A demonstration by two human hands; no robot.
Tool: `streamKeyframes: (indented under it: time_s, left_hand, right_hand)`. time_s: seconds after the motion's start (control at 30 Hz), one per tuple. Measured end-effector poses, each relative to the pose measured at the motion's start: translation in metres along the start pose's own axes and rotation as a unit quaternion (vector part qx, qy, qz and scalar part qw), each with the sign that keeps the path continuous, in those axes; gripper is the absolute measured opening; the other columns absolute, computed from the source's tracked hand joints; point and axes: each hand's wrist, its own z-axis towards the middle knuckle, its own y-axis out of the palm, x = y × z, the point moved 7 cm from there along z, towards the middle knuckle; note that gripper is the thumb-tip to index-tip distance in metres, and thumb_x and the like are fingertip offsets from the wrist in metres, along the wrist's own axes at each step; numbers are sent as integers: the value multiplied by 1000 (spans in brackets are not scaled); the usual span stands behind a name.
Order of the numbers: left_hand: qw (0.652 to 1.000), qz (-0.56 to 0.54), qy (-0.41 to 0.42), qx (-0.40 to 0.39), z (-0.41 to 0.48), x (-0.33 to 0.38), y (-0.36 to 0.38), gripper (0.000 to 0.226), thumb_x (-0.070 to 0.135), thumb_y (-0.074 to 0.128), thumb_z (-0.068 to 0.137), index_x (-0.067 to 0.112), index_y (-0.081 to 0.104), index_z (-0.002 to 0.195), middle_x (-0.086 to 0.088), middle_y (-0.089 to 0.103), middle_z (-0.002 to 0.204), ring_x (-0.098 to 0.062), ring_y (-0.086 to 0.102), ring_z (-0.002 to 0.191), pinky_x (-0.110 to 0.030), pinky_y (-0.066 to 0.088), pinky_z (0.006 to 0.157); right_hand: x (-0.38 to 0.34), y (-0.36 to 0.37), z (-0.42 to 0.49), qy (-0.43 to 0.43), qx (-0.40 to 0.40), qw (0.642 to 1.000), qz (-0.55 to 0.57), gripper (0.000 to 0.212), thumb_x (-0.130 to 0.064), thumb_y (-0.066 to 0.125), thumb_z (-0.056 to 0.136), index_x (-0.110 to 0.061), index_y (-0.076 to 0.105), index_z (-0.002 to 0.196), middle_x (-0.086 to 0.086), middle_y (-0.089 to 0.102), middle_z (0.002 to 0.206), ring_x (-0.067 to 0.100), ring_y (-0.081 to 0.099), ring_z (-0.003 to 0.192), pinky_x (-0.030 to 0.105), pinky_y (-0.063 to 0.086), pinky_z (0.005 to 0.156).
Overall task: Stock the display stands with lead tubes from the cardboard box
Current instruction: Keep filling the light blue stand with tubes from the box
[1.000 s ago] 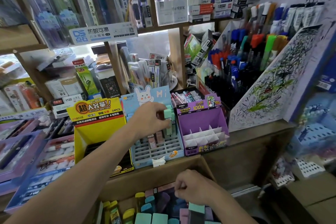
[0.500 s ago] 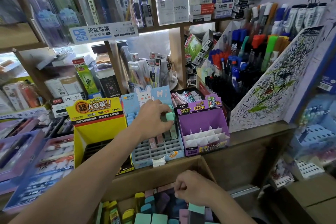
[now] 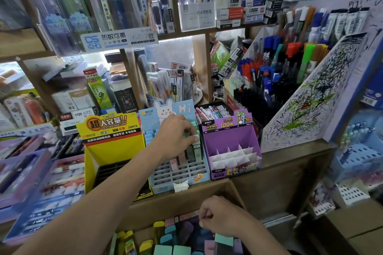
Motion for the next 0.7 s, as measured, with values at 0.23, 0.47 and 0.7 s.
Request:
streamKeyframes:
  time_s: [0.23, 0.47, 0.7]
  left_hand:
    - [998, -34, -8, 58, -2, -4, 3, 13, 37, 77, 85, 24, 80, 89, 8, 60, 87, -18, 49, 93, -37, 41, 86]
    - [998, 16, 7, 68, -1, 0, 7, 20, 43, 76, 85, 28, 79, 97, 9, 66, 90, -17, 47, 94, -35, 36, 86]
    - [994, 63, 26, 88, -6, 6, 5, 16, 39, 76, 84, 30, 68, 94, 14, 70, 88, -15, 53, 93, -34, 36, 89]
  right_hand:
    - [0, -1, -2, -1, 7, 1000, 2, 15, -24, 70, 94, -18, 74, 107, -2, 75, 109, 12, 69, 100, 31, 56, 91]
    - [1, 0, 0, -4, 3, 1000, -5, 15, -25, 69, 94, -18, 74, 107, -2, 74, 111, 13, 68, 101, 32, 56, 90]
    - [1, 1, 0, -8, -4, 1000, -7, 14, -24, 69, 95, -18, 74, 107, -5, 71, 111, 11, 68, 100, 30, 57, 90]
